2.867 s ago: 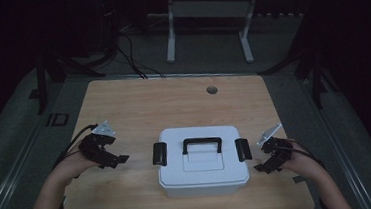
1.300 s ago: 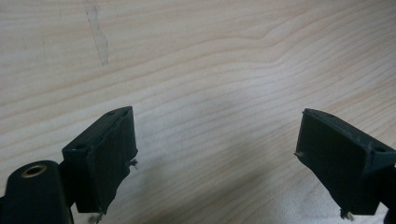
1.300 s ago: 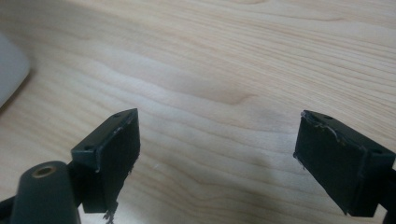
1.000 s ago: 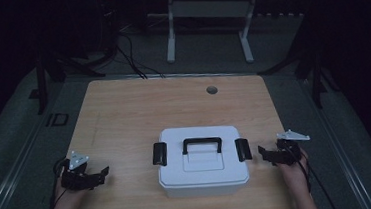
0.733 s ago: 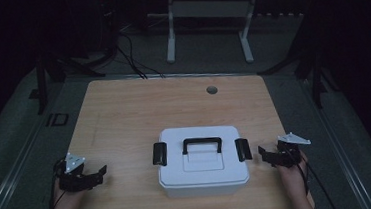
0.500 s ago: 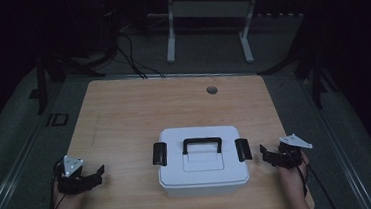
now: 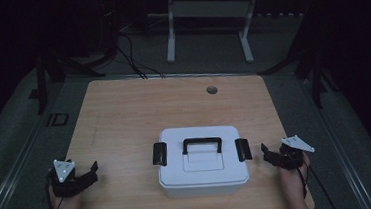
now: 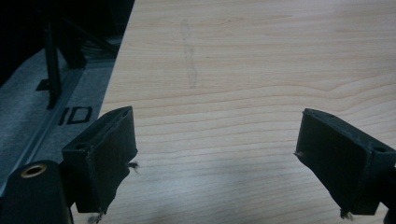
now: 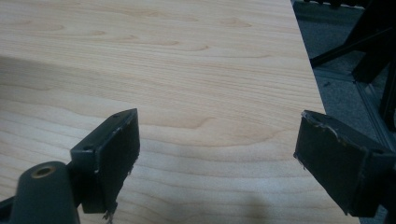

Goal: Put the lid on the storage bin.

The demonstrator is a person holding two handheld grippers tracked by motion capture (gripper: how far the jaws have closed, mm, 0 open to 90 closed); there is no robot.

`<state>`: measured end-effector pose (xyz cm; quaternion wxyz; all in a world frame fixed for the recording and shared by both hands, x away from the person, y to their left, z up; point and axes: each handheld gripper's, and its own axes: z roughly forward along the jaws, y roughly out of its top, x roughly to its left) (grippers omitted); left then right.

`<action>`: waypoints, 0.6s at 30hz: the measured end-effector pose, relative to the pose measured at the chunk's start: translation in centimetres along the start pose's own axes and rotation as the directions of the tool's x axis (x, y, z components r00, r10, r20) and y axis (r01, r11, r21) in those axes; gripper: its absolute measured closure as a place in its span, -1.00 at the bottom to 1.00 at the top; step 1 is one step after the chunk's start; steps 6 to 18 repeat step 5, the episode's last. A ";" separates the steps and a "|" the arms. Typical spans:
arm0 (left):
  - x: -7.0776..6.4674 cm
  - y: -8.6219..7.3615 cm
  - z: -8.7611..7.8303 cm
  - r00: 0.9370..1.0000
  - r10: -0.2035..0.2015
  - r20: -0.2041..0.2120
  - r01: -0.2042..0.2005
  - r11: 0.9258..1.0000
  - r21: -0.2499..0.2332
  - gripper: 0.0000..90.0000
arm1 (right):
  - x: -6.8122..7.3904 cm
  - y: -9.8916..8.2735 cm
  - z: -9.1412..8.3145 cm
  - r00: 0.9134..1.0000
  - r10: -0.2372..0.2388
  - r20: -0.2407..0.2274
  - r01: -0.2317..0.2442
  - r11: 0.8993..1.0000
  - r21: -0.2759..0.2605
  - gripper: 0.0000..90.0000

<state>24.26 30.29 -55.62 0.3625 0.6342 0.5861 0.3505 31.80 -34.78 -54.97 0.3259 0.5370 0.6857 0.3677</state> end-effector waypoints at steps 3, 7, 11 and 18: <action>-0.1 -0.1 0.0 1.000 0.005 0.010 -0.005 1.000 -0.002 -0.73 | 0.1 0.0 0.0 1.000 -0.006 0.002 0.006 1.000 0.002 -0.70; -0.1 -0.1 0.0 1.000 0.001 0.019 -0.001 1.000 -0.003 -0.73 | 0.1 0.0 0.0 1.000 -0.010 -0.003 0.010 1.000 0.004 -0.70; -0.1 -0.1 0.0 1.000 0.001 0.019 -0.001 1.000 -0.003 -0.73 | 0.1 0.0 0.0 1.000 -0.010 -0.003 0.010 1.000 0.004 -0.70; -0.1 -0.1 0.0 1.000 0.001 0.019 -0.001 1.000 -0.003 -0.73 | 0.1 0.0 0.0 1.000 -0.010 -0.003 0.010 1.000 0.004 -0.70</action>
